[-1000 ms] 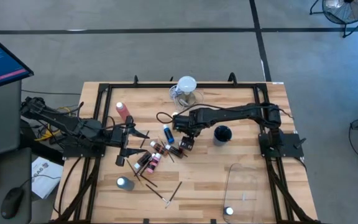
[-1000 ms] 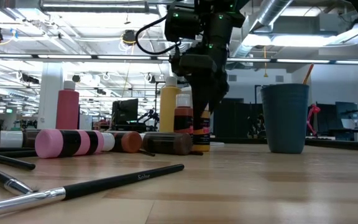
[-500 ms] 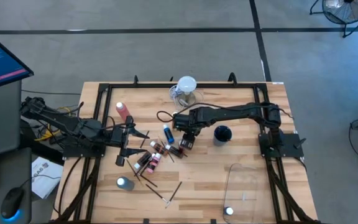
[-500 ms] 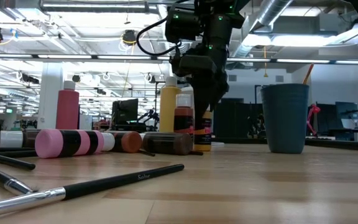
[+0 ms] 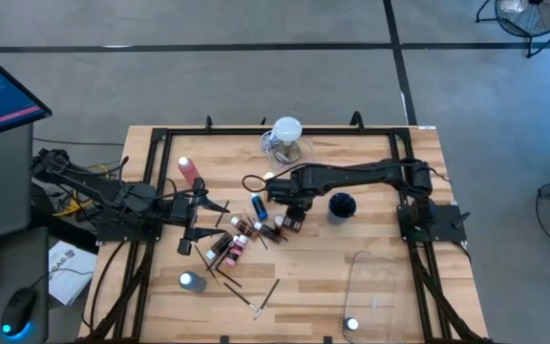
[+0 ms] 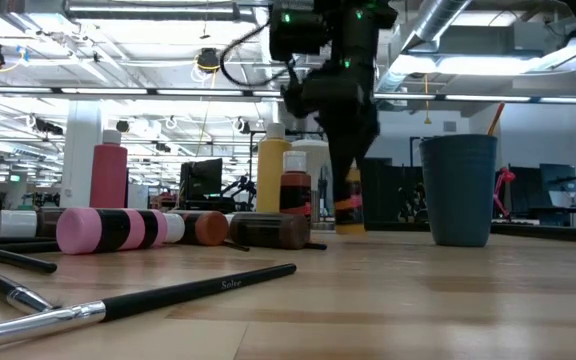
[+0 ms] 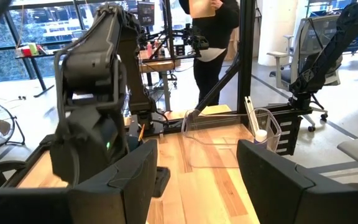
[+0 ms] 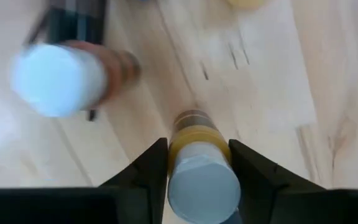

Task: Pick & Place Paint Supplies
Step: Put the small yellow paint bottle into the transparent bin

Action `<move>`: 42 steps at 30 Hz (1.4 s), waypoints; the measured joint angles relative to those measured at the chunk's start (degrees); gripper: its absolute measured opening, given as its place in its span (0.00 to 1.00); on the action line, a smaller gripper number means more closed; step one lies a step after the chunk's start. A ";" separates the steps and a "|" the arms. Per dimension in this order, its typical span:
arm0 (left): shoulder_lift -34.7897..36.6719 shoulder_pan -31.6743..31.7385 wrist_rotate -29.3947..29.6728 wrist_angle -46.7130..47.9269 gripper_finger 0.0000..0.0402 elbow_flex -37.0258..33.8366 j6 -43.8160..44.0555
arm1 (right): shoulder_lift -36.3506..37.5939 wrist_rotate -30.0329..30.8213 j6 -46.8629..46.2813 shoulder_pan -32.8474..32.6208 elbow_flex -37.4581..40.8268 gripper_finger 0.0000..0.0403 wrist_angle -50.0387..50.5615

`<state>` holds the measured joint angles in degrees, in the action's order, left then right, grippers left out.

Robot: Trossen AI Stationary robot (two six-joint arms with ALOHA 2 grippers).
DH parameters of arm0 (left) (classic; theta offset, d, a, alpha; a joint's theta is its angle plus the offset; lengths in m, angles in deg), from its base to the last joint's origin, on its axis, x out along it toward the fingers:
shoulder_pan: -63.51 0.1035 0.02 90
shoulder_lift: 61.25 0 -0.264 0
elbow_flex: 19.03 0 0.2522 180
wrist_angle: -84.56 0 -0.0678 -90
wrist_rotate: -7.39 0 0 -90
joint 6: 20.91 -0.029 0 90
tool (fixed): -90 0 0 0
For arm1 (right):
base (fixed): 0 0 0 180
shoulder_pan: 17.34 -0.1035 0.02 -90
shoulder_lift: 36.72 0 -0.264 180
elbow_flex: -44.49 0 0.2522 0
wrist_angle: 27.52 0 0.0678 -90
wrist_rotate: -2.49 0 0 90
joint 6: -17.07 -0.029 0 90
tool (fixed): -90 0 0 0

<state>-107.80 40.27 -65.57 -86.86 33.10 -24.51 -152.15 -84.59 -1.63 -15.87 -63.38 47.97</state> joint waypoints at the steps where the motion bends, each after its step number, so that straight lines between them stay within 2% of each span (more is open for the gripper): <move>1: 0.01 0.01 0.00 -0.01 0.52 0.00 0.00 | 0.30 0.11 0.00 -0.37 -0.69 0.32 0.72; 9: -0.01 -0.01 0.00 -0.06 0.52 0.00 -0.57 | 3.40 2.41 -2.07 -3.32 -7.68 0.32 10.69; 18: -0.01 0.00 0.02 -0.09 0.52 0.00 -2.05 | 10.74 2.91 -12.61 -9.19 -13.32 0.32 21.66; 28: 0.01 -0.01 0.02 -0.94 0.52 0.02 -2.16 | 17.76 6.18 -32.42 -23.92 -14.31 0.32 26.35; 33: 0.01 0.00 0.02 -1.36 0.52 0.02 -1.72 | 17.13 6.95 -42.92 -32.34 -14.31 0.32 28.37; 42: -1.48 -0.73 -1.01 -1.98 0.52 0.09 4.32 | 13.33 7.56 -61.93 -45.67 -14.18 0.32 27.88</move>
<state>-109.28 39.55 -66.58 -88.84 33.18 -20.19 -138.81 -77.04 -63.56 -61.55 -77.56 75.85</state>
